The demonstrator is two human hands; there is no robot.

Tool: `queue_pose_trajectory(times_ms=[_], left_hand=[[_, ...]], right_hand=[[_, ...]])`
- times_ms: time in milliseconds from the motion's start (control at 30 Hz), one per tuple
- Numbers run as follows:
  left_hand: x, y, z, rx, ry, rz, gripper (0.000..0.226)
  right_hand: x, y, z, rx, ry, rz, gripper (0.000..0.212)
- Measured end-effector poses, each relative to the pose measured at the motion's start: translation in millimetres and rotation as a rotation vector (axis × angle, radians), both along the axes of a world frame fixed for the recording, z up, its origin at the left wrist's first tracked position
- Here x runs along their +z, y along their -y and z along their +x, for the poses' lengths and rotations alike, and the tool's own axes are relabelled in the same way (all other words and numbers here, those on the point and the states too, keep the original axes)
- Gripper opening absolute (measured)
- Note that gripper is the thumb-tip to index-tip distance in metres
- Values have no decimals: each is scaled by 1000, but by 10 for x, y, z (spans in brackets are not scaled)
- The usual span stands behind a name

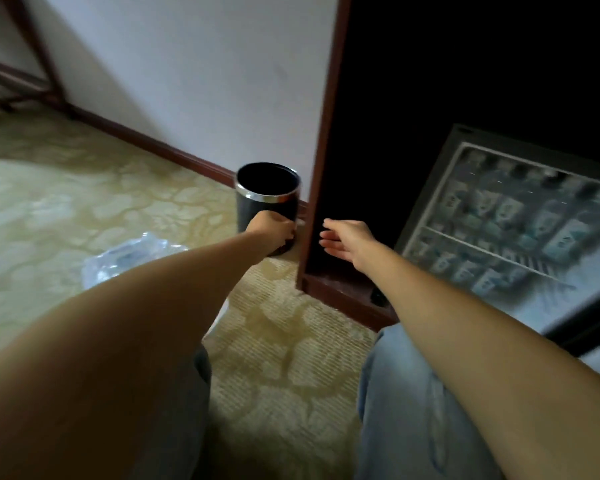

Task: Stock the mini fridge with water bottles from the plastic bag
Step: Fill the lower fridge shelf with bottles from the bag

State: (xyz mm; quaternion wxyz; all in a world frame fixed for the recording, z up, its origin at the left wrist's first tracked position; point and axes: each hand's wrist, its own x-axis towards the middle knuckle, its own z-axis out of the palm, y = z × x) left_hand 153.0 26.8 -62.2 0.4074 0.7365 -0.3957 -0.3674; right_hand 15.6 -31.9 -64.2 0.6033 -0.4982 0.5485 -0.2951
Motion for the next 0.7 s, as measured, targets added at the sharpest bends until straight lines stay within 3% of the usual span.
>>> queue_pose_trajectory(times_ms=[133, 333, 433, 567, 700], left_hand=[[-16, -463, 851, 58, 150, 96, 20], [39, -1059, 1653, 268, 148, 60, 23], [-77, -1245, 1866, 314, 177, 134, 12], [-181, -1253, 1962, 346, 225, 233, 27], [-406, -1080, 1928, 187, 292, 305, 22]], right_hand=[[-124, -366, 837, 220, -113, 2, 21], [-298, -773, 1697, 448, -339, -32, 25], [-218, -829, 2124, 518, -266, -31, 14], [-277, -896, 2460, 659, -241, -79, 21], [-581, -818, 2528, 647, -309, -78, 23]])
